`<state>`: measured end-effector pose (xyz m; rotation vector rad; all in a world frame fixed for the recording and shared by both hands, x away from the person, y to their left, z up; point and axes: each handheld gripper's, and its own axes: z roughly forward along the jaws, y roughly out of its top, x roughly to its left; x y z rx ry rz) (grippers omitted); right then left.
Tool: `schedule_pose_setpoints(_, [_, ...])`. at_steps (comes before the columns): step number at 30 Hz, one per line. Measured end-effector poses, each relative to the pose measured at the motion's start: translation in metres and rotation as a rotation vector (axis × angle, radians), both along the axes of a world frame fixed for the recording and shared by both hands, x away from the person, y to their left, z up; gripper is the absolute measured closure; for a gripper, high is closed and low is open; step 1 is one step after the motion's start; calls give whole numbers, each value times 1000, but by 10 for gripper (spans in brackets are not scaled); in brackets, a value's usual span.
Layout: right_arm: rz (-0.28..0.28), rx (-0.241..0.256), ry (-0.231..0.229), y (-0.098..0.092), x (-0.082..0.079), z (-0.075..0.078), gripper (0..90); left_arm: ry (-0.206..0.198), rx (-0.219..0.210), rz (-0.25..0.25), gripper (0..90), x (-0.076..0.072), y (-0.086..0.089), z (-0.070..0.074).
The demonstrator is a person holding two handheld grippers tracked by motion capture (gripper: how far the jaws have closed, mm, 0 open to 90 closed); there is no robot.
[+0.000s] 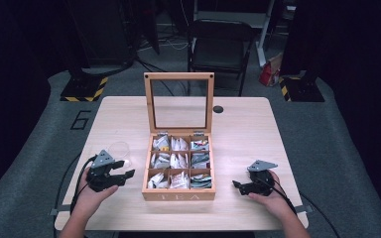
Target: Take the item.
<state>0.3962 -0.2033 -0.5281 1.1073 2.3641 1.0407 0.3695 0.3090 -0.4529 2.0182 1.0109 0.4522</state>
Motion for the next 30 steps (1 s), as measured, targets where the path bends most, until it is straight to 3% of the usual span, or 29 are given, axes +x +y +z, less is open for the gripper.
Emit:
schedule_pose_setpoints(7, [-1,0,0,0,0,0,133,-1,11,-25,414,5,-7,6])
schedule_pose_setpoints(16, [0,0,0,0,0,0,133,-2,-6,-42,429,9,-15,10])
schedule_pose_setpoints(30, [0,0,0,0,0,0,133,-11,19,-92,456,17,-31,24])
